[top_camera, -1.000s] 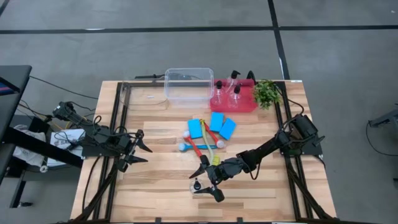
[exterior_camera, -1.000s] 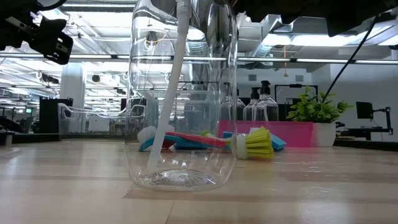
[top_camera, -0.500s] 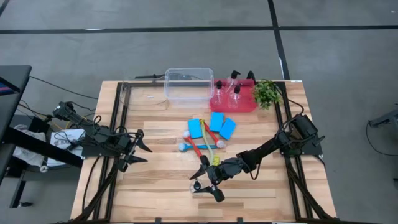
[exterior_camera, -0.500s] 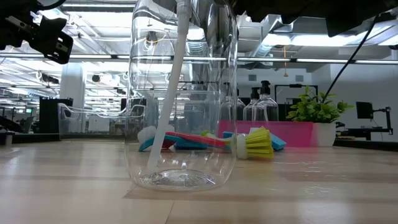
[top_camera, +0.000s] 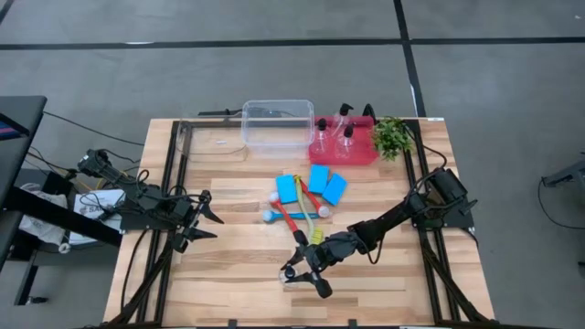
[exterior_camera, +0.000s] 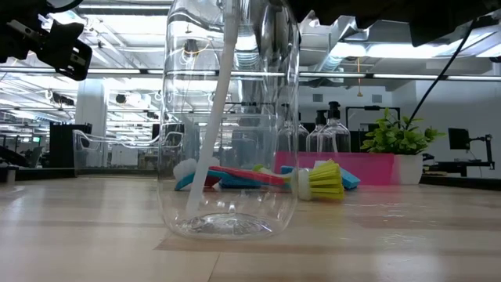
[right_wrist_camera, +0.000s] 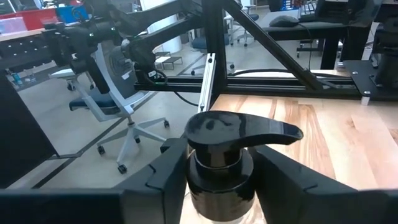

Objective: Pick & Place Kitchen Sink Supplies
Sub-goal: Put the transparent bottle into the red bin

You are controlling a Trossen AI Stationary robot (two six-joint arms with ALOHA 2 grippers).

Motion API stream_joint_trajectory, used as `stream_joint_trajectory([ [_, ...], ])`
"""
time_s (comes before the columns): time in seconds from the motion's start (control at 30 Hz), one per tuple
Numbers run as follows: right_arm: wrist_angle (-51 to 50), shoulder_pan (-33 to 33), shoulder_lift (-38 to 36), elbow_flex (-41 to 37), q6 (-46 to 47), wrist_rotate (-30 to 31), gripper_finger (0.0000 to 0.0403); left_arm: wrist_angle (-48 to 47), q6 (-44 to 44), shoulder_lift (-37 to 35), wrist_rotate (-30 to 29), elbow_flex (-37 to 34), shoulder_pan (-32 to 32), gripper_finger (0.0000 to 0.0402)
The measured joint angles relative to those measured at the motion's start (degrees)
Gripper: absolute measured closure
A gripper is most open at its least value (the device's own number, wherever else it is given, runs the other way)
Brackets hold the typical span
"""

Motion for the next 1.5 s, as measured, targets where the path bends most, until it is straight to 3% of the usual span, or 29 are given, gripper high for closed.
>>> stream_joint_trajectory([
  [0.2, 0.1, 0.0, 0.0, 0.0, 0.0, 0.0, 0.027, 0.0, 0.0, 0.0, 0.0, 0.0, 0.0, 0.0199],
  [0.5, 0.0, 0.6, 0.0, 0.0, 0.0, 0.0, 0.0241, 0.0, 0.0, 0.0, 0.0, 0.0, 0.0, 0.0199],
  [0.77, -0.1, 0.7, -1.4, 0.0, 2.9, 0.0, 0.0275, 0.0, 0.0, 0.0, 0.0, 0.0, 0.0, 0.0199],
  [0.93, -0.5, 0.7, -2.9, -0.2, 3.0, 0.0, 0.026, 0.1, 0.0, 0.0, 0.0, 0.0, 0.0, 0.0199],
  [1.1, -3.6, 1.1, -6.9, -0.3, 2.8, 0.0, 0.0243, 0.4, 0.0, 0.0, 0.0, 0.0, 0.0, 0.0199],
  [1.37, -18.7, 1.0, -18.1, -0.2, 2.4, 0.1, 0.0286, 0.4, 0.0, 0.3, 0.0, 0.0, 0.0, 0.0199],
  [1.5, -26.1, 1.0, -24.3, -0.2, 1.0, 1.5, 0.0278, 0.5, 0.0, 0.3, 0.0, 0.0, 0.0, 0.0199],
])
